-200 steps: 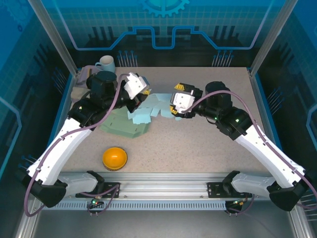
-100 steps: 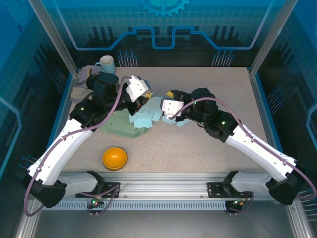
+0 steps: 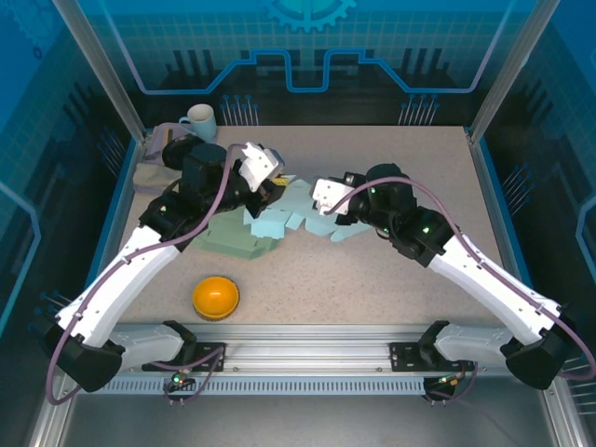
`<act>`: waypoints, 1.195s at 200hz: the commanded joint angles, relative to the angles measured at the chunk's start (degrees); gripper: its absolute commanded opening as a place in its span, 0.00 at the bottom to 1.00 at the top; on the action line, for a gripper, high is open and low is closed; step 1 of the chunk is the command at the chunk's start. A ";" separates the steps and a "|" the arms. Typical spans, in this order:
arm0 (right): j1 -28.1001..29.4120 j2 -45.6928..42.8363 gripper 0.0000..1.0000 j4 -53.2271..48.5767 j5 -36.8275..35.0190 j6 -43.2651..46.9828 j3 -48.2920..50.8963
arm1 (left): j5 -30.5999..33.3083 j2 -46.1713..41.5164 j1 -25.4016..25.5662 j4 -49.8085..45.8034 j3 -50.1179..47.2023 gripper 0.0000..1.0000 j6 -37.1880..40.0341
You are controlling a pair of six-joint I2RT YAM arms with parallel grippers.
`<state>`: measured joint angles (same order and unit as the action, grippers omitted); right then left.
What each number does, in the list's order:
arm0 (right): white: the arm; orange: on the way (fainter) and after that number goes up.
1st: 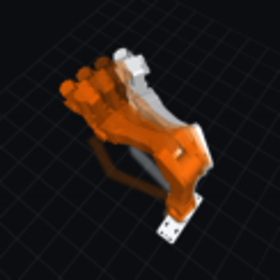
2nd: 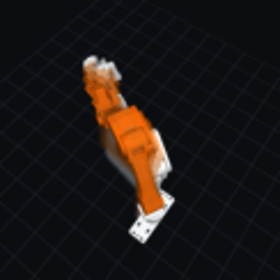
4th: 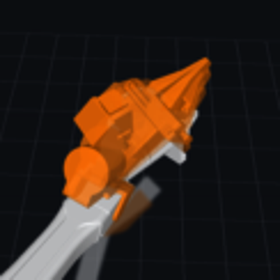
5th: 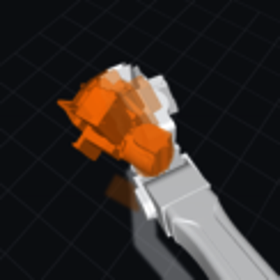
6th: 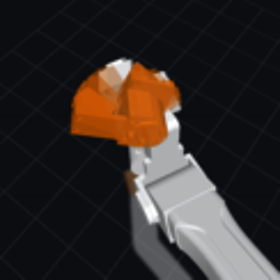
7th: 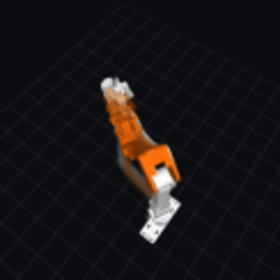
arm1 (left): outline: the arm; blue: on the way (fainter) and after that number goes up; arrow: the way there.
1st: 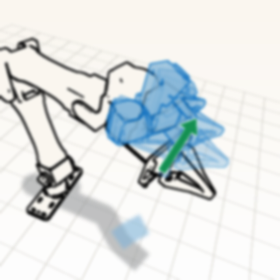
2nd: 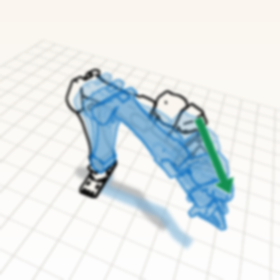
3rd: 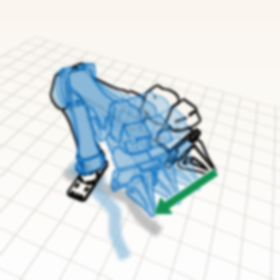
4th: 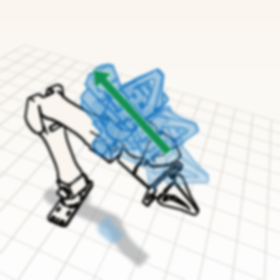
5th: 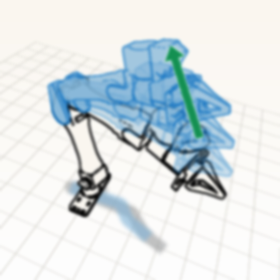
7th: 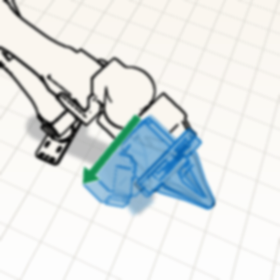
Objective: Fold the paper box
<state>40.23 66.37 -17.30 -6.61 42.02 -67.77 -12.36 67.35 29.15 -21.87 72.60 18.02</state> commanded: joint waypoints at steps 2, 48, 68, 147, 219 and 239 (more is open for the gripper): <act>-6.44 -2.11 0.00 -3.10 2.94 -11.97 -0.06 | 4.74 -3.39 -0.16 5.32 -5.47 0.38 -7.25; -19.55 -4.44 0.00 -7.67 12.76 -31.77 -0.37 | 0.11 -8.50 -5.27 16.45 -21.47 0.69 -25.72; -22.93 -4.41 0.00 -10.09 15.39 -37.35 -1.37 | -7.48 -8.86 -6.39 25.36 -28.63 0.77 -30.59; -27.73 -5.24 0.00 -8.81 24.73 -46.12 0.68 | -7.04 0.98 -6.55 35.75 -30.58 0.85 -37.90; -30.46 -4.63 0.00 -9.94 32.45 -48.19 1.28 | -14.37 10.59 -10.60 39.46 -25.76 0.81 -40.47; -30.86 -4.02 0.00 -9.79 33.01 -48.73 1.87 | -17.77 11.85 -10.52 41.42 -25.49 0.76 -41.05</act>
<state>10.72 62.11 -27.40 22.96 -5.02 -67.05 -23.66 78.11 18.59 14.70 44.86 -21.39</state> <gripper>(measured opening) 0.048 0.791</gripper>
